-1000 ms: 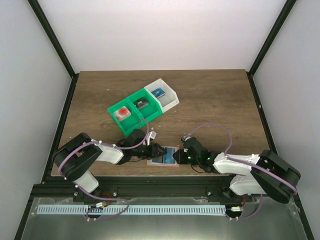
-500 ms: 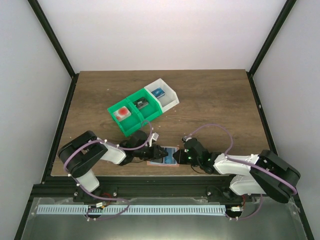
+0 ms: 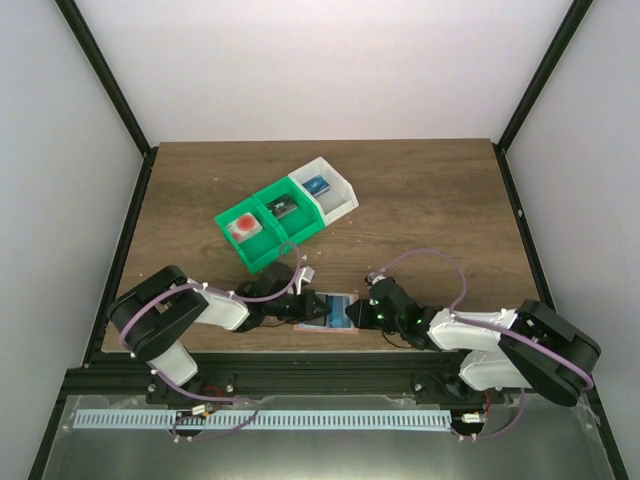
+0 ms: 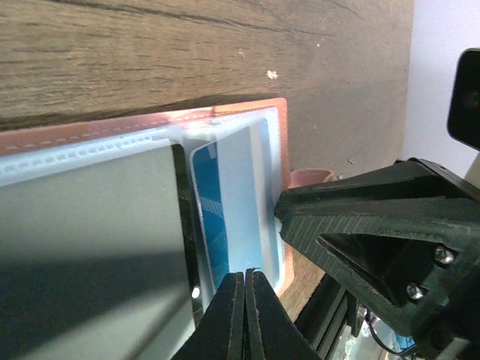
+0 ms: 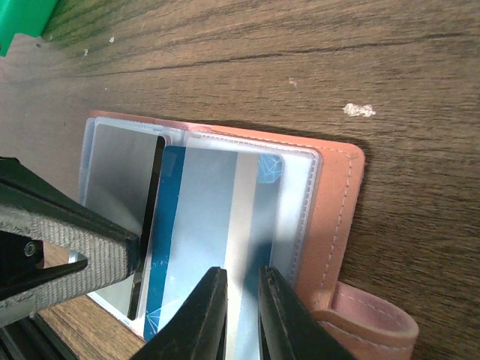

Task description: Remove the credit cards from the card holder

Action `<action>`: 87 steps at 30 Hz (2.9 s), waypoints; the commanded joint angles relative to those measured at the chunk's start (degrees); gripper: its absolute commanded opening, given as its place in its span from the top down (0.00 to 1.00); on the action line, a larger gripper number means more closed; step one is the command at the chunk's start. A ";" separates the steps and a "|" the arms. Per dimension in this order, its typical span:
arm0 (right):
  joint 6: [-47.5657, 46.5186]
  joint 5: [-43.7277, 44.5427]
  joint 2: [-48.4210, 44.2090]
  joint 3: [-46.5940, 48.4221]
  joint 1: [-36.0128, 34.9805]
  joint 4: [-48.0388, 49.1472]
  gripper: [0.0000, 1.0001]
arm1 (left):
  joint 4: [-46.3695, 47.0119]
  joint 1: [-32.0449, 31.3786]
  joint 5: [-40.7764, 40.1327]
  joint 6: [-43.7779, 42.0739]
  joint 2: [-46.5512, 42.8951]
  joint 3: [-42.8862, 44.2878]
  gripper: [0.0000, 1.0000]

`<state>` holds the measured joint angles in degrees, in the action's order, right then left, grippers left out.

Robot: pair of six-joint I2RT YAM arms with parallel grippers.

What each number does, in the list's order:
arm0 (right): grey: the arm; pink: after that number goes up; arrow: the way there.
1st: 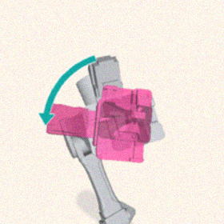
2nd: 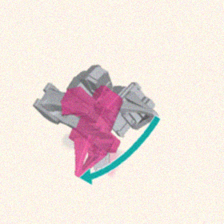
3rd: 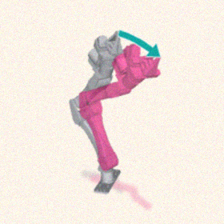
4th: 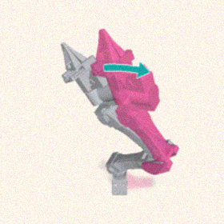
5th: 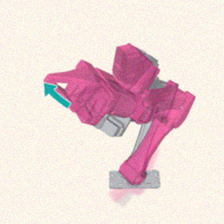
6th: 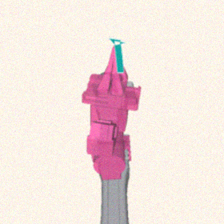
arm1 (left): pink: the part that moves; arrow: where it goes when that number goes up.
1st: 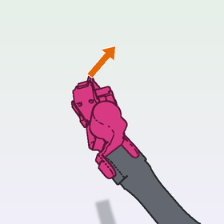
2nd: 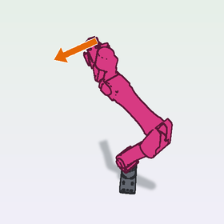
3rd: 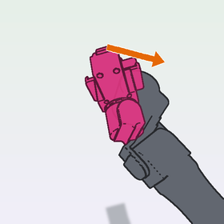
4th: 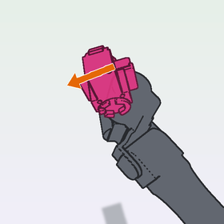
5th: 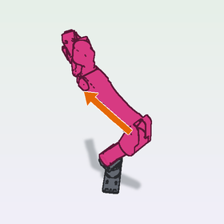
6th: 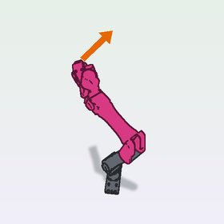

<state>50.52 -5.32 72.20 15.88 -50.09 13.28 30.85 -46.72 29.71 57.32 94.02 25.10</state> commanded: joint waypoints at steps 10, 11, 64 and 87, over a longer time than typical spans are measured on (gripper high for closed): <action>0.49 -0.20 0.10 -0.76 -0.45 -3.86 0.86 | -4.33 -0.50 -2.94 -1.80 -2.41 0.44 0.80; 0.46 -0.21 -0.20 -0.25 -0.45 -4.35 0.86 | -5.13 -0.55 -3.21 -2.39 -2.55 0.83 0.76; 4.10 -0.62 2.87 -0.52 -0.33 -0.97 0.87 | 1.59 -0.42 -0.68 1.71 -0.38 -1.77 1.00; 0.33 -0.13 -4.60 1.95 0.69 -7.35 0.81 | -26.26 6.66 -10.21 -11.20 -21.20 5.62 1.00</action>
<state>53.06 -6.39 71.70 15.94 -49.63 12.95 14.76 -40.27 26.48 53.69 76.47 24.95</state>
